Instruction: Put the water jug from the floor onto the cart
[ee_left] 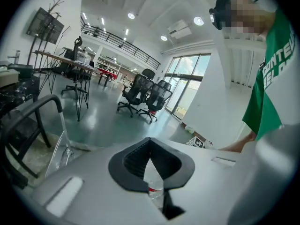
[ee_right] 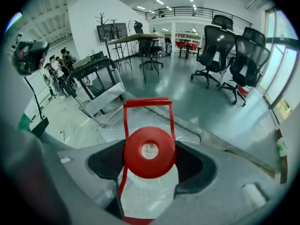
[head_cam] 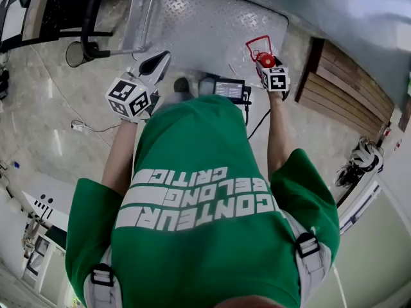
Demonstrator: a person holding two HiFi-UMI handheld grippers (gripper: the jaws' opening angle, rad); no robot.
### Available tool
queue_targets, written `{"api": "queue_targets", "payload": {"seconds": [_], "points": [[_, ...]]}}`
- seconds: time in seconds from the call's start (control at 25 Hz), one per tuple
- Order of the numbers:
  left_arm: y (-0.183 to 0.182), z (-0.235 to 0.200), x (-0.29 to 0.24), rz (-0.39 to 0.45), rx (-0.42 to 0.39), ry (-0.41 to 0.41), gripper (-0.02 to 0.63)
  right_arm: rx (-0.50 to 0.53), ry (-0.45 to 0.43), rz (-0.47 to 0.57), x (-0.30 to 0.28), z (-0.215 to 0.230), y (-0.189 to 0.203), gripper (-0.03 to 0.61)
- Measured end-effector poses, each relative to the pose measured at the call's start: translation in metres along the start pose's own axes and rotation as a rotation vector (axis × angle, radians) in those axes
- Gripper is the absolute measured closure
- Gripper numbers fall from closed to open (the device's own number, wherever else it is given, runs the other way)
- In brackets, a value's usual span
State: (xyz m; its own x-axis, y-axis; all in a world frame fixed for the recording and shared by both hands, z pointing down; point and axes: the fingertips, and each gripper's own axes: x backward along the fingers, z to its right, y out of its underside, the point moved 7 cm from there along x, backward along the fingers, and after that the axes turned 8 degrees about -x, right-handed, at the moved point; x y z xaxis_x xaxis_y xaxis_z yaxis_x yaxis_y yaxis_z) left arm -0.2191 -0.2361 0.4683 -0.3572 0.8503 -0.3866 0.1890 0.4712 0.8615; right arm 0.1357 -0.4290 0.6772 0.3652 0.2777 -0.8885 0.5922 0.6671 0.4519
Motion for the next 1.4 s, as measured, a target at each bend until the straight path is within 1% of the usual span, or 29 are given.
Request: {"api": "queue_targets", "payload": {"seconds": [0.24, 0.36, 0.64, 0.84, 0.92, 1.0, 1.04, 1.12, 1.24, 1.4], "points": [[0.005, 0.001, -0.002, -0.007, 0.033, -0.066, 0.598, 0.037, -0.013, -0.086, -0.04, 0.007, 0.002, 0.281], [0.007, 0.001, -0.003, -0.007, 0.054, -0.088, 0.598, 0.038, 0.006, -0.134, -0.054, 0.013, 0.003, 0.281], [0.011, -0.005, 0.006, -0.013, 0.085, -0.14, 0.598, 0.081, -0.017, -0.173, -0.092, 0.005, -0.008, 0.281], [0.014, -0.006, 0.015, -0.009, 0.108, -0.186, 0.598, 0.107, -0.027, -0.236, -0.11, 0.001, -0.007, 0.281], [0.014, -0.008, 0.019, -0.004, 0.116, -0.199, 0.598, 0.127, -0.002, -0.281, -0.114, 0.002, -0.004, 0.281], [0.015, -0.008, 0.021, -0.002, 0.121, -0.208, 0.598, 0.162, 0.047, -0.307, -0.115, 0.005, -0.005, 0.281], [0.016, -0.008, 0.021, -0.002, 0.123, -0.212, 0.598, 0.178, 0.055, -0.309, -0.117, 0.005, -0.005, 0.281], [0.017, -0.008, 0.021, -0.003, 0.128, -0.216, 0.598, 0.189, 0.051, -0.316, -0.122, 0.003, -0.005, 0.281], [0.018, -0.007, 0.021, -0.004, 0.132, -0.217, 0.598, 0.178, 0.008, -0.34, -0.129, -0.006, -0.004, 0.281], [0.019, -0.005, 0.018, 0.0, 0.133, -0.21, 0.598, 0.21, 0.034, -0.327, -0.131, -0.006, -0.013, 0.281]]}}
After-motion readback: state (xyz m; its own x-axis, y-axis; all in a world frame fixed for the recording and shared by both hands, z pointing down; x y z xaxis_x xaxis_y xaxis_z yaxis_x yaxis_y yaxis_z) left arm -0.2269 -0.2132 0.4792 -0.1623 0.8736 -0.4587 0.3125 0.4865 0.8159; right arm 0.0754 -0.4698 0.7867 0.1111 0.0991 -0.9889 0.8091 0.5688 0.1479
